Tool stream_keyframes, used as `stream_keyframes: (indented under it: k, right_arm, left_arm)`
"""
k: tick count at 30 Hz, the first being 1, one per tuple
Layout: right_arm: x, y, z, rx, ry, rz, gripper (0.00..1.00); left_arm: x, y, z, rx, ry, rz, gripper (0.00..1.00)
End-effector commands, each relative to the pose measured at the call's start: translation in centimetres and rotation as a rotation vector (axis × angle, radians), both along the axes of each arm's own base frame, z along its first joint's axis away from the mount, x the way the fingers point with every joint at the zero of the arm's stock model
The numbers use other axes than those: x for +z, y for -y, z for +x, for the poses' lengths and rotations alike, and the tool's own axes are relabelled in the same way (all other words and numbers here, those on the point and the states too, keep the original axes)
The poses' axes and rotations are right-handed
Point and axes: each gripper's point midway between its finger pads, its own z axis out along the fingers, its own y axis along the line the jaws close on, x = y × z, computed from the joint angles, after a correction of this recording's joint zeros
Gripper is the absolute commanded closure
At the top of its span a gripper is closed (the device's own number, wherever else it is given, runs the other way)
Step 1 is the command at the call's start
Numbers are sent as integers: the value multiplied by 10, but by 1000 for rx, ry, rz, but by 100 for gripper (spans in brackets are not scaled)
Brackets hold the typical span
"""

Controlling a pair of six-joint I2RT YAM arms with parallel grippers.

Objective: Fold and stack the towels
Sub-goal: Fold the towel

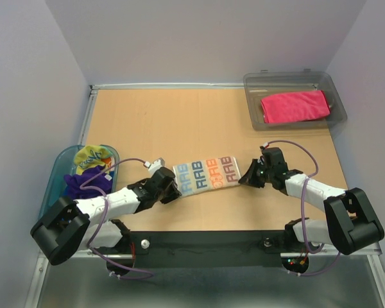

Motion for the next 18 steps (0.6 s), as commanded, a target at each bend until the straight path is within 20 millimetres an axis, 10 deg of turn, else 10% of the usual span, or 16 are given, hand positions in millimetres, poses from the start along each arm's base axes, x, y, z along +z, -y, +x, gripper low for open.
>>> stream_keyframes:
  k: [1, 18]
  right_arm:
    - [12, -3, 10, -6, 51, 31, 99]
    - [75, -20, 48, 13, 186, 95, 99]
  left_arm:
    - [-10, -12, -14, -20, -59, 77, 100]
    - [65, -15, 29, -22, 96, 191, 100]
